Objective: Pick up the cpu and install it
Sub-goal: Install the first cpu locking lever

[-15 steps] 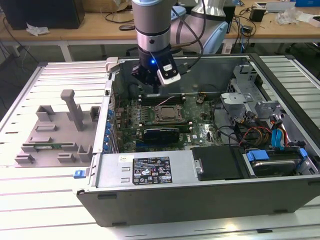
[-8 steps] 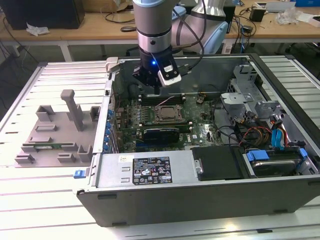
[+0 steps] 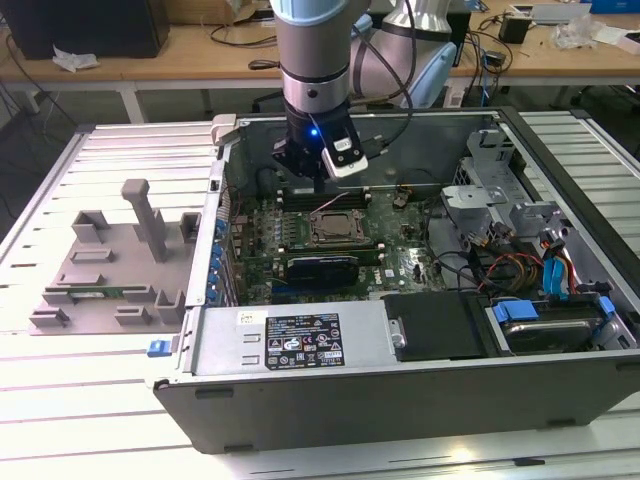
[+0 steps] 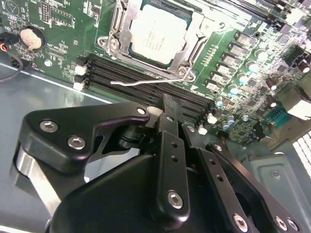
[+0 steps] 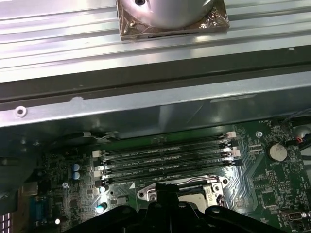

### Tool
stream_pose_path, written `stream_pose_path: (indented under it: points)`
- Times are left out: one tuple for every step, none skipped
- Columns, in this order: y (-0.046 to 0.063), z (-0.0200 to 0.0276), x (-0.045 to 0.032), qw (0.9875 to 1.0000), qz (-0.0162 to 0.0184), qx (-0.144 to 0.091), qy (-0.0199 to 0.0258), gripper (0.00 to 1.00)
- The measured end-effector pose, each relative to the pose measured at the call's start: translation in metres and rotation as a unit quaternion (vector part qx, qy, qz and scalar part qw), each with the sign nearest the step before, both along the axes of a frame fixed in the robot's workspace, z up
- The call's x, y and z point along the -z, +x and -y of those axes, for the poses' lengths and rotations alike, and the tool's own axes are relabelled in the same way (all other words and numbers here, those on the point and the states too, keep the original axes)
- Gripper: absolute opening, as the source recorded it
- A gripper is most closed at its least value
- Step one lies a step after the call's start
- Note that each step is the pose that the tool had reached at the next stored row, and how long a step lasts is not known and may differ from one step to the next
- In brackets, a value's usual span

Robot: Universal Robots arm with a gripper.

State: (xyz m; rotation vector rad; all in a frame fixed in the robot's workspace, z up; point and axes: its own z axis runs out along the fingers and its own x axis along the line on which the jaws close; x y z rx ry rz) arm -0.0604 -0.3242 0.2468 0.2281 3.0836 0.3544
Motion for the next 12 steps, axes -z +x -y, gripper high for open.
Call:
stream_pose_path:
  points:
    - [0.0006, 0.0, 0.0008, 1.0, 0.0, 0.0, 0.0, 0.11]
    - [0.0016, 0.0, 0.002, 1.0, 0.0, 0.001, 0.0, 0.11]
    - [0.0026, 0.0, 0.0034, 1.0, 0.0, 0.002, 0.0, 0.11]
    - [0.0033, 0.0, 0.0042, 1.0, 0.0, 0.002, 0.0, 0.11]
    - [0.004, 0.0, 0.0049, 1.0, 0.0, 0.003, 0.0, 0.11]
    - [0.0051, 0.0, 0.0059, 1.0, 0.0, 0.004, 0.0, 0.11]
    - [0.0056, 0.0, 0.0064, 1.0, 0.0, 0.004, 0.0, 0.11]
    - [0.0062, 0.0, 0.0069, 1.0, 0.0, 0.005, 0.0, 0.11]
    - [0.0066, 0.0, 0.0074, 1.0, 0.0, 0.006, 0.0, 0.11]
    - [0.007, 0.0, 0.008, 1.0, 0.0, 0.007, 0.0, 0.11]
    - [0.0075, 0.0, 0.0091, 1.0, 0.0, 0.01, 0.0, 0.11]
    - [0.0079, -0.0002, 0.0101, 0.9999, 0.0, 0.012, 0.0, 0.11]
